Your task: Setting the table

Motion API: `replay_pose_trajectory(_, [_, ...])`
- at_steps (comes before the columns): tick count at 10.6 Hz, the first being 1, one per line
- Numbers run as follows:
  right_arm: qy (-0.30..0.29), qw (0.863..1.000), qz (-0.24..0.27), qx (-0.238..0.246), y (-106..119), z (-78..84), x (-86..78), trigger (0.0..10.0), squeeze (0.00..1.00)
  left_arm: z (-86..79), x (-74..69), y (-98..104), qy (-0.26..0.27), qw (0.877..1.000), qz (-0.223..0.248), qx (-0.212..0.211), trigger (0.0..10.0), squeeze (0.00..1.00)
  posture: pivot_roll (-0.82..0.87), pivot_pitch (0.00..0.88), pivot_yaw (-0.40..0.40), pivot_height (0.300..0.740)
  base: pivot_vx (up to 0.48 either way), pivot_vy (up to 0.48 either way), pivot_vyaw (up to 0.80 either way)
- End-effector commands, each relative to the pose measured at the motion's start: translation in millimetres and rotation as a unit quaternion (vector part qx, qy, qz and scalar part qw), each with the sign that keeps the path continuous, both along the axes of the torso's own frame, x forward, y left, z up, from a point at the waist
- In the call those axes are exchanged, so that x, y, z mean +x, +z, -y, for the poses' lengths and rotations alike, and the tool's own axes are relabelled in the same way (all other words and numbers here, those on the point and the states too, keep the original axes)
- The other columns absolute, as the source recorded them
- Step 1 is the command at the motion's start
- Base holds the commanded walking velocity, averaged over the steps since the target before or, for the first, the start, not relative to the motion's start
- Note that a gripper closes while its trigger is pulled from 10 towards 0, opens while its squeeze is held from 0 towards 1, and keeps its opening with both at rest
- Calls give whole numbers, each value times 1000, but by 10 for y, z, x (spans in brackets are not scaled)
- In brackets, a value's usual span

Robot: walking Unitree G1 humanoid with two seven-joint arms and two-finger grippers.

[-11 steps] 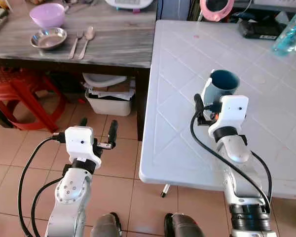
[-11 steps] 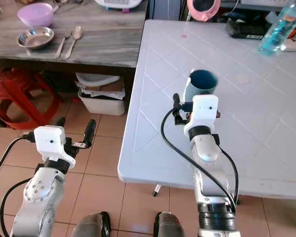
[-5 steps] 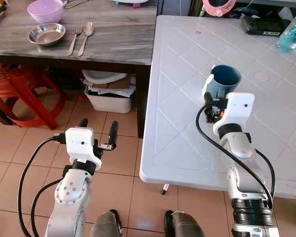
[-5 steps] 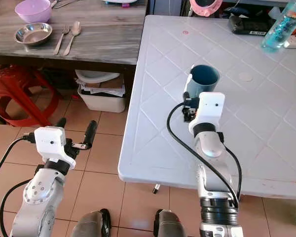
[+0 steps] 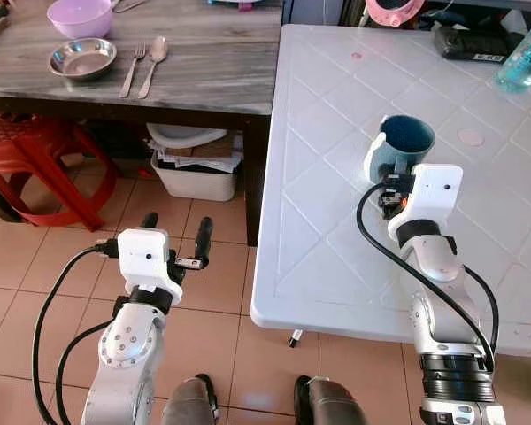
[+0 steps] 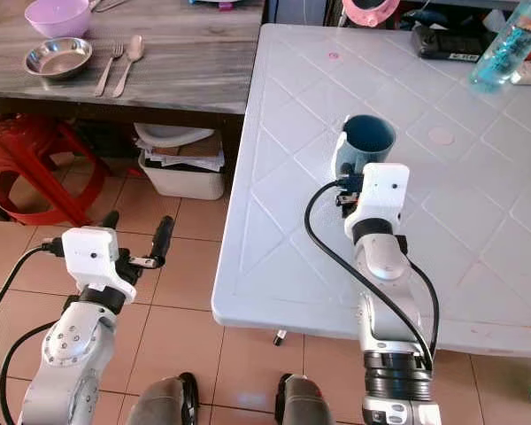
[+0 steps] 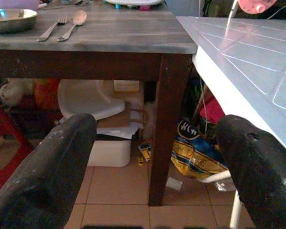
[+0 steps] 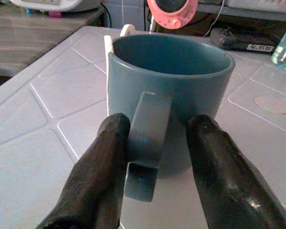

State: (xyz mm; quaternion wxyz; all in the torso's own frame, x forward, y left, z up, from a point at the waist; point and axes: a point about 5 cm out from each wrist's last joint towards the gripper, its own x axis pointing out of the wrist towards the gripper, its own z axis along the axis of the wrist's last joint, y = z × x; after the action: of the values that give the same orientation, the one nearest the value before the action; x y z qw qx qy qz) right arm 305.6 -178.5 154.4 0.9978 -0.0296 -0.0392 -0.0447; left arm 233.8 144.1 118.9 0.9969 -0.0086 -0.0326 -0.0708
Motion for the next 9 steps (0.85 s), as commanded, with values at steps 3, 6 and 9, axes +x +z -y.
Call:
replay_pose_trajectory(3, [-10,1000,-18,9,-81,38,-28,0,0,-44,24,-13,15,1000,-11,8,10000,0,10,206,2,740,0,0,0])
replay_pose_trajectory(6, [-4,1000,-8,8,-40,42,-10,0,0,-61,75,0,25,1000,-10,5,10000,0,7,200,-4,740,0,0,0])
replay_pose_trajectory(9, [13,1000,22,-5,73,-14,15,0,0,-60,125,5,27,1000,-7,2,10000,0,1,191,-6,740,0,286,0])
